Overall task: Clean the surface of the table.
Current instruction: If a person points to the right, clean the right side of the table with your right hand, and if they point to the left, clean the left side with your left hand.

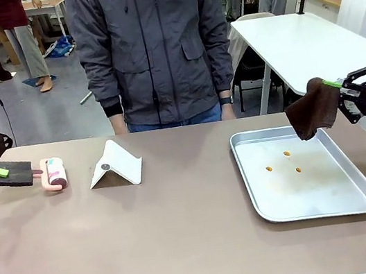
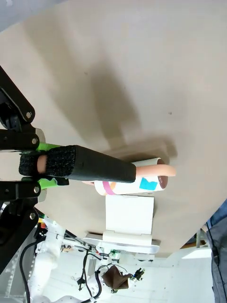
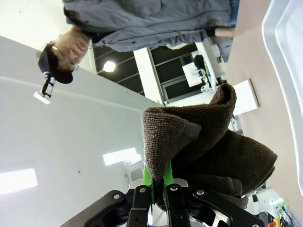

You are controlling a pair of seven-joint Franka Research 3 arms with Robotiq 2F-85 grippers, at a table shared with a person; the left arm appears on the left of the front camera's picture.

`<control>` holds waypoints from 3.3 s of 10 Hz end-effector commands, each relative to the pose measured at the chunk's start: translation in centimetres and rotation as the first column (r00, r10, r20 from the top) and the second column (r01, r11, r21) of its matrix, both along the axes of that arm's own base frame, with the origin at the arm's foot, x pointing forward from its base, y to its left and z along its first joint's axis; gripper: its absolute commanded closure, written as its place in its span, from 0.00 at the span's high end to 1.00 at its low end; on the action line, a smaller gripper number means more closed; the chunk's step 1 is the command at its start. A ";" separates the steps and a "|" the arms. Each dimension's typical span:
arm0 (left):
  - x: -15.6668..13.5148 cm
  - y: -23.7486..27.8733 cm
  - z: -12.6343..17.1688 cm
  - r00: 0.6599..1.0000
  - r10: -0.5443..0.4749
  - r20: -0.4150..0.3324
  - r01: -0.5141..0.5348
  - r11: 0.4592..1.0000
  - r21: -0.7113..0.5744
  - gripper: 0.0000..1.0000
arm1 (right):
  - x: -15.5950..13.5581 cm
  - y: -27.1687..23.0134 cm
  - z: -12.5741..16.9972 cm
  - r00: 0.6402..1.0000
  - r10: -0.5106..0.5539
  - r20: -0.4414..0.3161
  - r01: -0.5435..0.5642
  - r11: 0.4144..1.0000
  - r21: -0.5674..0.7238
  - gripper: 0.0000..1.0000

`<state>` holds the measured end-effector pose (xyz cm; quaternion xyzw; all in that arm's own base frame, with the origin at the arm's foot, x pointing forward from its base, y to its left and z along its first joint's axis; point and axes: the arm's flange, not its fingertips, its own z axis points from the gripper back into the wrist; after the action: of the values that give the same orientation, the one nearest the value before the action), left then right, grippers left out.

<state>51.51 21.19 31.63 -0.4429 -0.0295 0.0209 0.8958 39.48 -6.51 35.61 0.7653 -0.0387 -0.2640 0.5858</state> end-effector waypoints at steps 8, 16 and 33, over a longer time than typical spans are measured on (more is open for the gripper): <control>-2.4 -0.7 0.9 0.996 -0.031 0.082 0.043 0.989 -0.139 0.22 | -0.1 0.0 0.3 1.000 0.010 0.010 -0.010 1.000 0.005 0.00; -14.5 11.8 7.6 0.994 -0.055 0.090 0.083 0.937 -0.341 0.22 | -0.1 0.0 0.3 1.000 0.010 0.010 -0.010 1.000 0.005 0.00; -19.0 13.1 6.2 0.988 -0.130 0.085 0.154 0.893 -0.423 0.22 | -0.1 0.0 0.3 1.000 0.010 0.010 -0.010 1.000 0.005 0.00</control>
<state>32.52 34.13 36.86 -0.6266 -0.0125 -0.0580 0.7771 39.46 -6.52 35.58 0.7657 -0.0383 -0.2641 0.5852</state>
